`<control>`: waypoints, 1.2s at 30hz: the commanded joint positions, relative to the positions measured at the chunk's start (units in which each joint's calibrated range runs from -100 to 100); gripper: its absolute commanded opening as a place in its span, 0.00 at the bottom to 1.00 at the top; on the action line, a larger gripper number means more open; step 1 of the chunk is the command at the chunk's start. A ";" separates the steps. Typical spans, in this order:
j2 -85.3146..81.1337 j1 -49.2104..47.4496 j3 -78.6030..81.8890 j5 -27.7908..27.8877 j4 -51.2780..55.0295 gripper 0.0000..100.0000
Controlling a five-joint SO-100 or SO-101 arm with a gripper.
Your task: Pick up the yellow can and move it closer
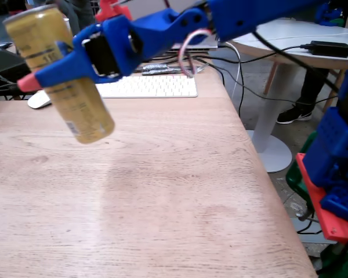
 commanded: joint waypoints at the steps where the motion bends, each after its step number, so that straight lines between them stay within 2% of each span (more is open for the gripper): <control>1: -19.61 -0.30 9.00 -0.29 3.79 0.23; 14: -72.35 1.39 61.85 0.24 4.11 0.23; 23: -84.96 0.38 74.69 0.24 5.18 0.23; 30: -95.85 1.56 74.60 0.29 29.24 0.23; 36: -97.82 -0.13 75.26 0.29 31.78 0.23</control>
